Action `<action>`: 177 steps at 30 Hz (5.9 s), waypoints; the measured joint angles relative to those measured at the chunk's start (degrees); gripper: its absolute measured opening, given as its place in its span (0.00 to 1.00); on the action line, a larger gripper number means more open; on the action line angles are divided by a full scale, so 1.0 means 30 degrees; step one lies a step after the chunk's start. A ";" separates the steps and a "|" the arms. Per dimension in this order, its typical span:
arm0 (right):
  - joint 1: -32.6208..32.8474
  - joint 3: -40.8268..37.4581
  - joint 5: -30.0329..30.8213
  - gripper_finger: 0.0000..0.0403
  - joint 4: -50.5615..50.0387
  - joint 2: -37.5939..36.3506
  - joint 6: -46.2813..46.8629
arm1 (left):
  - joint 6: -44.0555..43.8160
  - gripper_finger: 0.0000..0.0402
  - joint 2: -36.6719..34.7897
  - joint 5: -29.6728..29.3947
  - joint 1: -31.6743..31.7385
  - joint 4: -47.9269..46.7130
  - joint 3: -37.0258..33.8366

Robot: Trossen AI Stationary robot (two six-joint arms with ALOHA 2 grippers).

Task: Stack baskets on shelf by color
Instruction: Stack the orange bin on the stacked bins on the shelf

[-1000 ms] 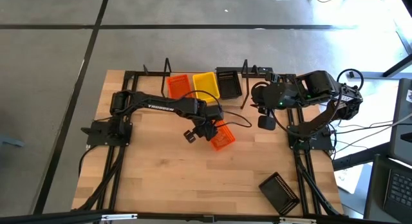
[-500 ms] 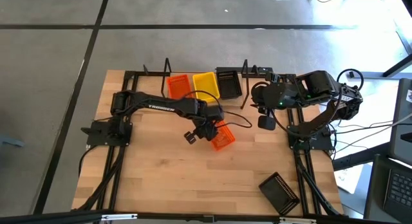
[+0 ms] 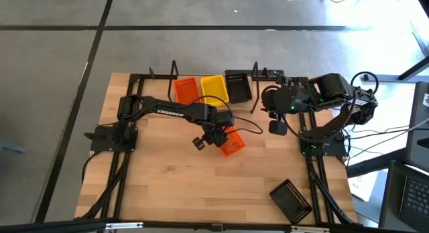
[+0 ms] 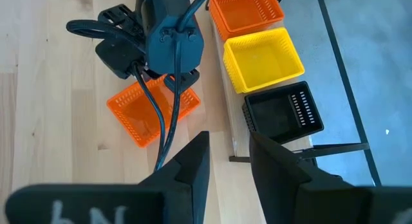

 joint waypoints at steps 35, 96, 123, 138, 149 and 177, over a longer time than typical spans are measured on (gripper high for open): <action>0.0000 0.0000 -0.0022 0.26 0.0007 0.0000 -0.0015 | -0.1082 0.19 0.1698 0.0664 0.0299 0.0695 -0.0029; 0.0005 0.0007 0.0315 0.26 0.1368 0.0000 0.0486 | -1.8218 0.00 -0.9276 -1.0403 0.0450 -0.3384 0.0007; 0.0003 0.0007 0.0335 0.26 0.2102 0.0000 0.0354 | -3.0898 0.00 -0.6018 -0.8407 0.5978 -0.4374 -0.0022; 0.0004 0.0007 0.0335 0.26 0.2098 0.0000 -0.0726 | -3.0181 0.00 -0.4605 -0.8896 0.6346 -0.4018 -0.0022; 0.0006 0.0007 0.0335 0.26 0.2091 0.0000 -0.1588 | -3.0228 0.09 -0.4510 -0.8659 0.6346 -0.4014 -0.0022; -0.0048 0.0007 0.0335 0.26 0.2098 0.0000 -0.1530 | -2.9425 0.14 -0.5974 -0.8648 0.6080 -0.4606 -0.0015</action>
